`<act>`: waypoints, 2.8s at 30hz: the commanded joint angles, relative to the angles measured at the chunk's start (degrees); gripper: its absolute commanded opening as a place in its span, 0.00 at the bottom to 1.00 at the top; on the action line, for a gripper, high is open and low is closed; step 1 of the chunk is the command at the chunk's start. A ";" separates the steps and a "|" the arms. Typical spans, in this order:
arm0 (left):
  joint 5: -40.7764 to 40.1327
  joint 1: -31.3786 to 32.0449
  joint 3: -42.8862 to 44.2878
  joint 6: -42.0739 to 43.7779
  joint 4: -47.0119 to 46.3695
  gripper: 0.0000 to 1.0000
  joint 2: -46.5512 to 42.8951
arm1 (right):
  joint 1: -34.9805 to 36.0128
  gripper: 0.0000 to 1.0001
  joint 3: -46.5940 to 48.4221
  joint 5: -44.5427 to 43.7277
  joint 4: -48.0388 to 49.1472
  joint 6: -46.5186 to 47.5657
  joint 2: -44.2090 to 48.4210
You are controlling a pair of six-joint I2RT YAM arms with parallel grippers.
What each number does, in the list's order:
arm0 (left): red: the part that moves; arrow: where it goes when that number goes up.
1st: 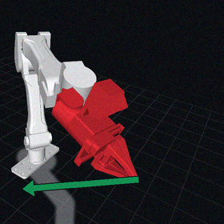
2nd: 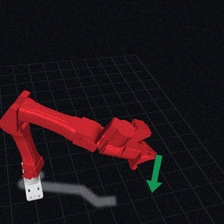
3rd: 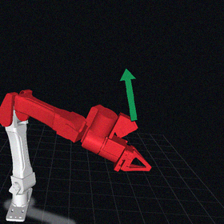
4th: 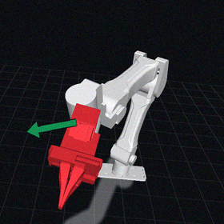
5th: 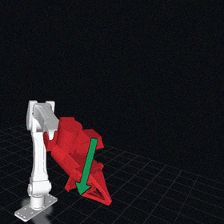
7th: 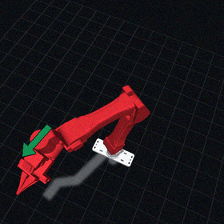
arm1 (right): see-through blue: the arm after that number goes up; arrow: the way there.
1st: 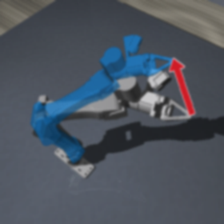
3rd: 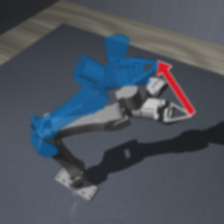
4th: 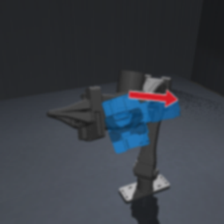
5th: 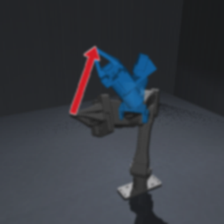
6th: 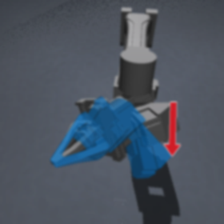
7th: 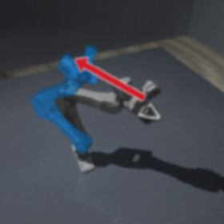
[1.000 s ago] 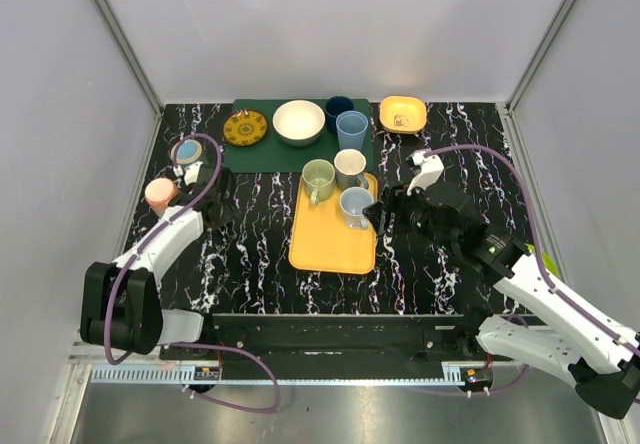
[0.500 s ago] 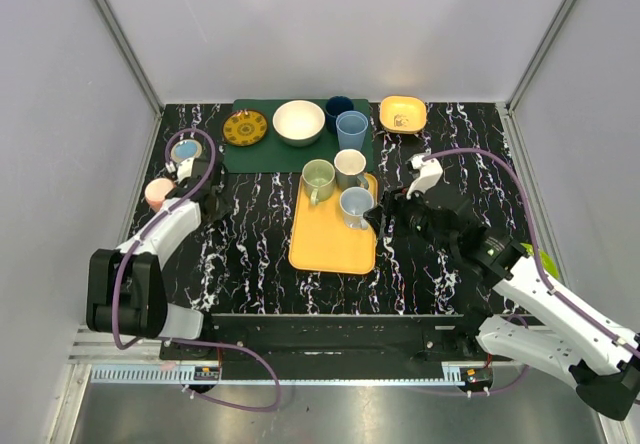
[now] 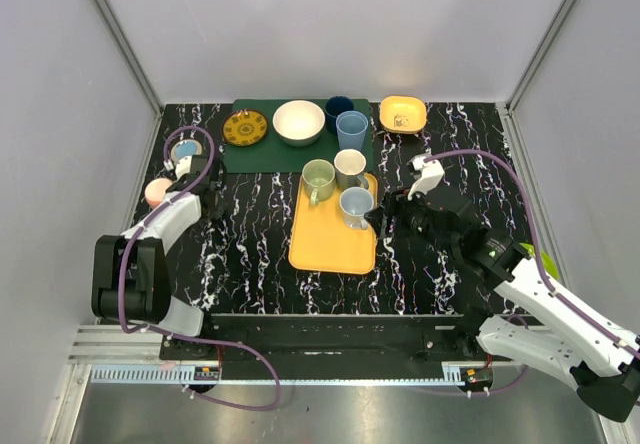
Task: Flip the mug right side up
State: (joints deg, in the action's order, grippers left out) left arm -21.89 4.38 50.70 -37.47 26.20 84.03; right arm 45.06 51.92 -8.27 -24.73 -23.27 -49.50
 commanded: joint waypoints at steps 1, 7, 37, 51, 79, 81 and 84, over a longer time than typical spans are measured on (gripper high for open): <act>-1.40 -0.78 2.13 0.56 -2.20 0.17 0.00 | 0.38 0.70 -0.51 0.10 1.53 0.42 0.89; -1.31 -0.78 1.78 0.56 -2.03 0.00 -2.02 | 0.38 0.70 -0.86 0.45 1.53 0.06 1.16; 27.87 33.75 -12.37 -24.39 -54.84 0.00 -40.52 | 0.29 0.75 -8.85 34.46 43.44 -27.18 -2.35; 30.32 40.35 -12.55 -25.54 -60.39 0.00 -39.20 | -4.44 0.75 -5.17 39.38 50.22 -28.32 -5.96; 35.69 44.48 -11.41 -22.56 -58.89 0.00 -36.83 | -8.85 0.00 -0.07 51.78 52.95 -32.72 -13.26; 35.60 44.40 -11.67 -22.29 -58.19 0.00 -37.18 | -8.93 0.00 0.20 51.78 51.63 -31.06 -12.47; 33.94 44.40 -12.29 -20.98 -55.73 0.25 -38.58 | -8.85 0.00 0.46 49.06 46.81 -27.03 -9.85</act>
State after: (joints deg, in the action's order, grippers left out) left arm 7.90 46.98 36.73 -61.30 -28.32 47.40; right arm 35.83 49.23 42.54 25.12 -55.22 -62.33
